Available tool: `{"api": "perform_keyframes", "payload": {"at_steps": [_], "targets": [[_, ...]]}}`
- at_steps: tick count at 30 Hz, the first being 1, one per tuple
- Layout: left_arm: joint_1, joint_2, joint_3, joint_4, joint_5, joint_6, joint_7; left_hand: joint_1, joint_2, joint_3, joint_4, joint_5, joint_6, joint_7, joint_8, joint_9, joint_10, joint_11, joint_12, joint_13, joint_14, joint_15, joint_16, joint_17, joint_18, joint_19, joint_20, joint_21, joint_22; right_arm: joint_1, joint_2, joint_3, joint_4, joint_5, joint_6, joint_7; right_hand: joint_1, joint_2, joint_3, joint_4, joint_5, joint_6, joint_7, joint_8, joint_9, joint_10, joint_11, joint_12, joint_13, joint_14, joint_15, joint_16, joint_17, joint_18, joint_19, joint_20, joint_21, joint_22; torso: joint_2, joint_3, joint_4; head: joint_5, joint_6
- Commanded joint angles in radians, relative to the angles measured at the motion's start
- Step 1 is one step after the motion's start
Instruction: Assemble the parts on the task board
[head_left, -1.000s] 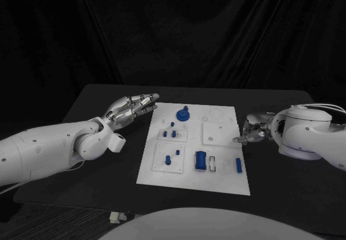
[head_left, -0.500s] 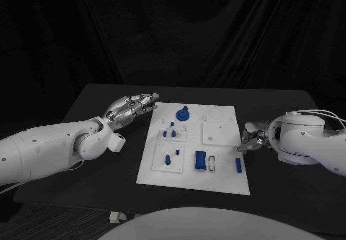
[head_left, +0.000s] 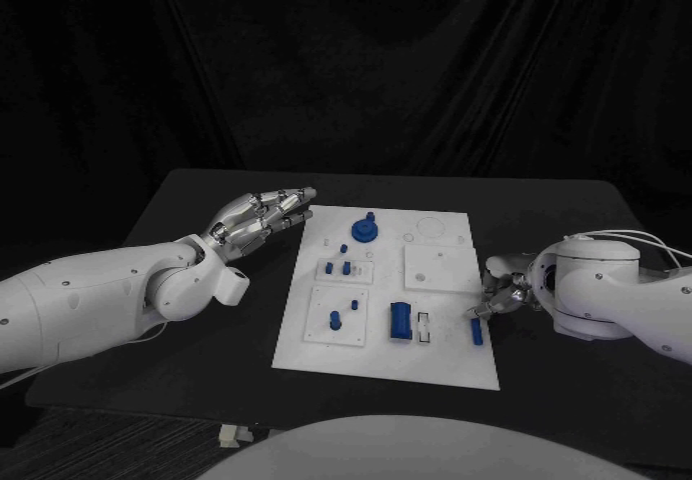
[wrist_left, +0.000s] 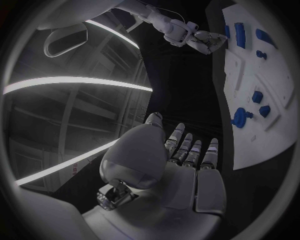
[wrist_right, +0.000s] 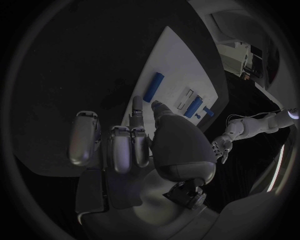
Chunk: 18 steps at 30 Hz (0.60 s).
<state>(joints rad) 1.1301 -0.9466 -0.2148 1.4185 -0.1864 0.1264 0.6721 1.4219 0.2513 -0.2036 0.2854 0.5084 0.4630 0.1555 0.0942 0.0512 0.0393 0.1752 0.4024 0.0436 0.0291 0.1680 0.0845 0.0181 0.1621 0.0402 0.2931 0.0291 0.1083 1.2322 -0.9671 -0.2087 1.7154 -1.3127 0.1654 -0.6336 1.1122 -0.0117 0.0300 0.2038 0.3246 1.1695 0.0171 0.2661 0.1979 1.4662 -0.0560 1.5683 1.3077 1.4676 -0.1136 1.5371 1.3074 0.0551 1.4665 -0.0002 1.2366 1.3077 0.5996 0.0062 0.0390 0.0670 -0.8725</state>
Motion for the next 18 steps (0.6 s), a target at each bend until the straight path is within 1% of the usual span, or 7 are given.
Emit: {"api": "perform_keyframes", "payload": {"at_steps": [1,6,7,10,13,14,18], "targets": [[-0.001,0.0,0.001,0.004,0.002,0.008,0.007,0.013,0.001,0.004,0.0,0.007,0.007,0.035,0.004,0.001,0.006,0.004,0.007,0.001,0.0,0.008,0.006,0.002,0.005,0.007,0.0,0.005,0.001,-0.009,0.001,0.0,0.0,0.0,0.01,-0.018,0.017,0.001,0.003,-0.013,-0.003,-0.001,0.009,-0.011,-0.002,0.105,0.006,0.003,0.263,0.087,0.005,-0.006,0.175,0.011,0.041,0.001,-0.009,0.166,0.0,0.0001,0.0,0.0,0.0],[-0.001,-0.002,0.001,0.006,0.002,0.01,0.005,0.013,0.0,0.005,0.0,0.007,0.008,0.036,0.004,0.001,0.007,0.004,0.007,0.001,0.0,0.009,0.007,0.002,0.005,0.007,0.0,0.005,0.002,-0.025,0.001,0.0,-0.001,0.004,0.002,-0.018,0.032,0.003,0.014,-0.029,-0.005,-0.002,0.011,-0.027,-0.006,0.105,0.008,0.003,0.263,0.083,0.006,-0.016,0.154,0.016,0.038,0.002,-0.034,0.158,0.0,0.0,0.0002,0.0,0.0],[-0.001,-0.002,0.001,0.005,0.002,0.01,0.005,0.013,0.0,0.005,0.0,0.007,0.008,0.037,0.004,0.001,0.008,0.005,0.009,0.001,0.0,0.009,0.008,0.002,0.005,0.007,0.0,0.005,0.002,-0.028,0.002,0.0,-0.001,0.007,-0.004,-0.018,0.03,0.004,0.018,-0.033,-0.008,-0.011,0.017,-0.043,-0.01,0.105,0.012,0.003,0.263,0.078,0.009,-0.027,0.132,0.021,0.032,0.004,-0.066,0.149,0.0,0.0001,0.0003,0.0,0.0],[-0.001,-0.001,0.001,0.003,0.002,0.011,0.004,0.013,0.0,0.005,0.0,0.007,0.008,0.037,0.004,0.001,0.008,0.005,0.009,0.001,0.0,0.009,0.008,0.002,0.005,0.007,0.0,0.005,0.002,-0.035,0.004,0.0,-0.001,0.015,-0.026,-0.018,0.034,0.005,0.022,-0.038,-0.009,-0.01,0.017,-0.048,-0.011,0.105,0.013,0.003,0.263,0.077,0.01,-0.03,0.126,0.022,0.03,0.005,-0.073,0.146,0.0,0.0001,0.0005,0.0,0.0],[-0.001,-0.001,0.001,0.003,0.002,0.012,0.004,0.013,0.0,0.005,0.0,0.007,0.008,0.037,0.004,0.001,0.008,0.005,0.009,0.001,0.0,0.009,0.008,0.002,0.005,0.007,0.0,0.005,0.002,-0.039,0.007,0.0,-0.002,0.031,-0.047,-0.017,0.058,0.004,0.036,-0.061,-0.009,-0.004,0.015,-0.056,-0.01,0.105,0.012,0.003,0.263,0.076,0.009,-0.033,0.121,0.024,0.028,0.006,-0.09,0.14,0.001,0.0001,-0.0002,0.001,0.0],[-0.001,0.0,0.001,0.003,0.002,0.012,0.004,0.013,0.0,0.005,0.0,0.007,0.008,0.037,0.004,0.001,0.008,0.005,0.009,0.001,0.0,0.01,0.008,0.002,0.004,0.007,0.0,0.005,0.002,-0.04,0.008,0.0,-0.003,0.037,-0.053,-0.017,0.066,0.004,0.04,-0.069,-0.007,-0.003,0.015,-0.058,-0.01,0.105,0.011,0.003,0.263,0.075,0.009,-0.034,0.119,0.024,0.028,0.006,-0.091,0.139,0.001,0.0001,0.0001,0.001,0.0],[-0.001,0.001,0.001,0.002,0.002,0.013,0.003,0.013,0.0,0.005,0.0,0.007,0.008,0.037,0.004,0.001,0.008,0.005,0.009,0.001,0.0,0.01,0.008,0.002,0.004,0.007,0.0,0.005,0.002,-0.043,0.011,0.0,-0.004,0.061,-0.079,-0.017,0.098,0.0,0.061,-0.102,0.029,-0.002,0.014,-0.067,-0.008,0.105,0.01,0.003,0.263,0.074,0.008,-0.04,0.109,0.027,0.027,0.005,-0.108,0.134,0.001,-0.0001,0.0004,0.001,0.0]]}}
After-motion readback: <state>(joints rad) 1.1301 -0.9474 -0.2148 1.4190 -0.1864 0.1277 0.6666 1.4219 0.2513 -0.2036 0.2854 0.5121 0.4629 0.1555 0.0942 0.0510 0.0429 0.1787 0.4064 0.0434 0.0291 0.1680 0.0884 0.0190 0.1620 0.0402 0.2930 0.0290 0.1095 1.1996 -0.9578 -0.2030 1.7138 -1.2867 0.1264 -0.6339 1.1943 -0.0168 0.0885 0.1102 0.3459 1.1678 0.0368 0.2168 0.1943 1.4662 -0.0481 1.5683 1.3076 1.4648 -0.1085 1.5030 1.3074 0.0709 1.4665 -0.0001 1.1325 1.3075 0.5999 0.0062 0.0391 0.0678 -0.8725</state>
